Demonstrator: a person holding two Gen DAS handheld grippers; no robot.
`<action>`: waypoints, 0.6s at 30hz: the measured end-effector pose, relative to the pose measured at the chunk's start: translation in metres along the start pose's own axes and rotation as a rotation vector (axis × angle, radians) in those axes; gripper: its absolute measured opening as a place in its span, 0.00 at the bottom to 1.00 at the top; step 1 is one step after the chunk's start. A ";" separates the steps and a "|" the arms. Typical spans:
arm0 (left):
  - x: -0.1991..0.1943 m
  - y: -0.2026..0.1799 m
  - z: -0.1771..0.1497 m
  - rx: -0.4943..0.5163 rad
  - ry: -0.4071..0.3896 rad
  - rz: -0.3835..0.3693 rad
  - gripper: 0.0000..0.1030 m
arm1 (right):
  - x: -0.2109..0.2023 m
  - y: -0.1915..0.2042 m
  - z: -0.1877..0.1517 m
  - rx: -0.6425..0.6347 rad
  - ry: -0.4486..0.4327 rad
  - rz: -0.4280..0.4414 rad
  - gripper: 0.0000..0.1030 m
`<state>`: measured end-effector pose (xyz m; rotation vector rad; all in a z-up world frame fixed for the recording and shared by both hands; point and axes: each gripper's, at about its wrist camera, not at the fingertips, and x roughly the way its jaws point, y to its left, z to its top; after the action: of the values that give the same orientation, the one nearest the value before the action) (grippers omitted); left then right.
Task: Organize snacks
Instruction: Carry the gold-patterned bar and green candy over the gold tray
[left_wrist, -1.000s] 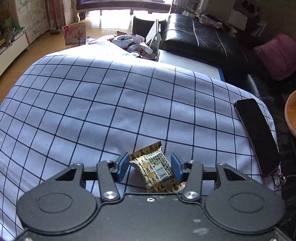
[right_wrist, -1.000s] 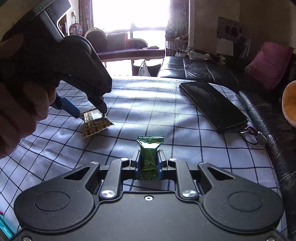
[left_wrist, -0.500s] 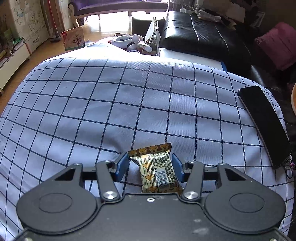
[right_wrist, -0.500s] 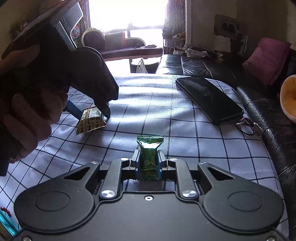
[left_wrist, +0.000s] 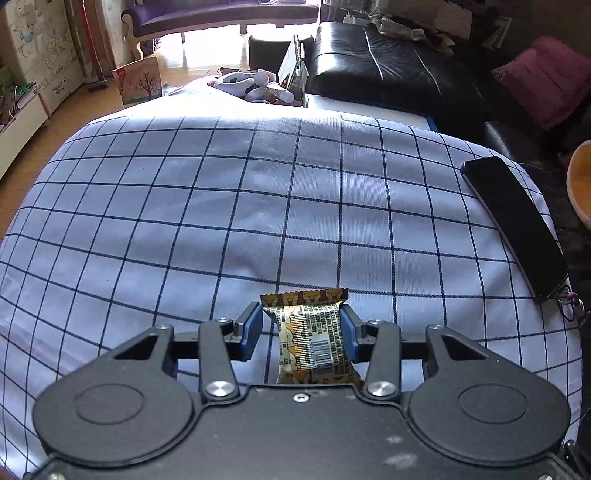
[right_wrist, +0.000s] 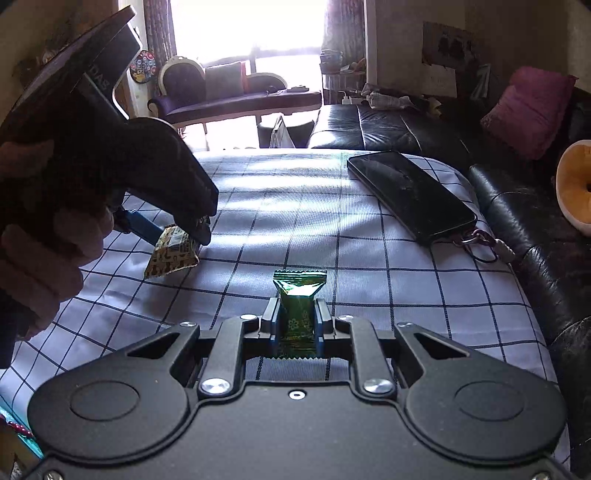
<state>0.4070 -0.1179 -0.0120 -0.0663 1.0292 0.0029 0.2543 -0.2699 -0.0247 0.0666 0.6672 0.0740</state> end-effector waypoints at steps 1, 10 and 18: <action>-0.005 0.002 -0.003 0.006 -0.006 0.006 0.44 | -0.004 0.000 0.000 0.002 0.000 0.001 0.25; -0.071 0.030 -0.045 0.051 -0.064 0.010 0.44 | -0.042 0.011 -0.004 -0.016 0.004 0.009 0.25; -0.140 0.052 -0.101 0.137 -0.143 0.033 0.44 | -0.084 0.024 -0.014 -0.014 0.003 0.035 0.25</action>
<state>0.2468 -0.0680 0.0530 0.0745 0.8847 -0.0323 0.1780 -0.2531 0.0180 0.0650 0.6684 0.1118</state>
